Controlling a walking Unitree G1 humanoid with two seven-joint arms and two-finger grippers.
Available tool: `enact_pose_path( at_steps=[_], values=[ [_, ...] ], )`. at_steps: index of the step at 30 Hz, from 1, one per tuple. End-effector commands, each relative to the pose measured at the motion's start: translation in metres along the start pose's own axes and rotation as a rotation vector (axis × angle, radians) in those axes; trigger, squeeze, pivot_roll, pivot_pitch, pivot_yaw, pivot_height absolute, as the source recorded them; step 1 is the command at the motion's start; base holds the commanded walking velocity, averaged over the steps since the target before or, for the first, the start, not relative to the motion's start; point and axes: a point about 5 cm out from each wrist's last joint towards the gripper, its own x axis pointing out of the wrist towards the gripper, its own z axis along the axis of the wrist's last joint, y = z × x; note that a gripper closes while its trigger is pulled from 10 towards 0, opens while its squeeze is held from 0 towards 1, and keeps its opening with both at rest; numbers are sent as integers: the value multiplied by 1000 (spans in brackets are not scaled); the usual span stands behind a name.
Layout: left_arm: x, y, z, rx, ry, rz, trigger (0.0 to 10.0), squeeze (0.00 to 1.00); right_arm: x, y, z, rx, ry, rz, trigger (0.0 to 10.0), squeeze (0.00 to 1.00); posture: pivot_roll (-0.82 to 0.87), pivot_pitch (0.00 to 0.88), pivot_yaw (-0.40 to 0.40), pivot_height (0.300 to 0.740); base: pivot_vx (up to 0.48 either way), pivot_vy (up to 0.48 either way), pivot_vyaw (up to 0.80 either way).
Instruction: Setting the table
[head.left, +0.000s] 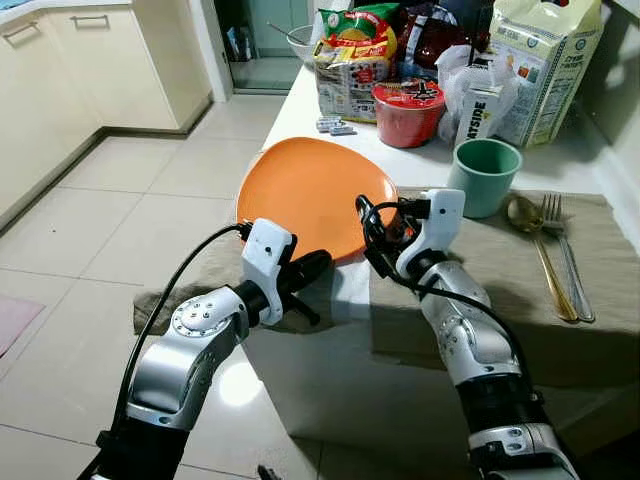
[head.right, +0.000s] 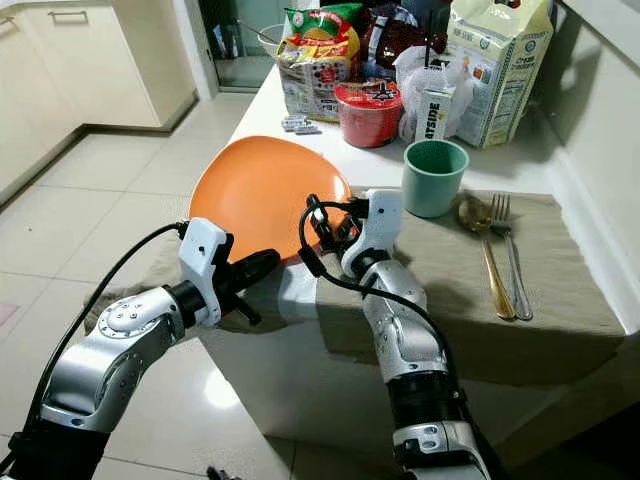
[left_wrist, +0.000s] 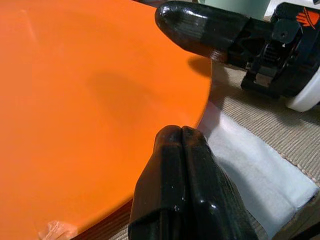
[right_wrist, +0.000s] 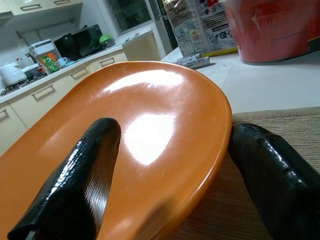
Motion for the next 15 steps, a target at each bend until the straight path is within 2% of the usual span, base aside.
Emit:
enact_pose_path(
  at_steps=[1, 3, 4, 5, 7, 10, 15],
  values=[
    [-2, -1, -13, -27, 62, 3, 10000, 0, 1, 0, -6, 5, 24, -11, 10000, 0, -157, 24, 82, 740, 0, 0, 0],
    [-2, -1, -13, -28, 61, 3, 10000, 0, 1, 1, -7, 28, 30, -9, 9765, 0, -156, 26, 83, 740, 0, 0, 0],
    [-2, -1, -13, -28, 61, 2, 10000, 0, 1, 0, -8, 35, 33, -11, 7059, 0, -156, 26, 83, 740, 0, 0, 0],
    [-2, -1, -13, -29, 62, 2, 10000, 0, 1, 0, -10, 58, 37, -12, 0, 0, -156, 26, 83, 740, 0, 0, 0],
    [-3, -1, -12, -27, 63, 3, 10000, 0, 1, 1, -13, 121, 46, -13, 0, 0, -154, 29, 84, 740, 0, 0, 0],
    [-3, -1, -12, -27, 61, 1, 10000, 0, 1, 3, -14, 160, 46, -10, 0, 0, -153, 30, 84, 740, 0, 0, 0],
    [-3, -2, -11, -27, 58, -2, 10000, 0, 0, 4, -15, 183, 47, -5, 0, 0, -153, 30, 84, 740, 0, 0, 0]
  ],
)
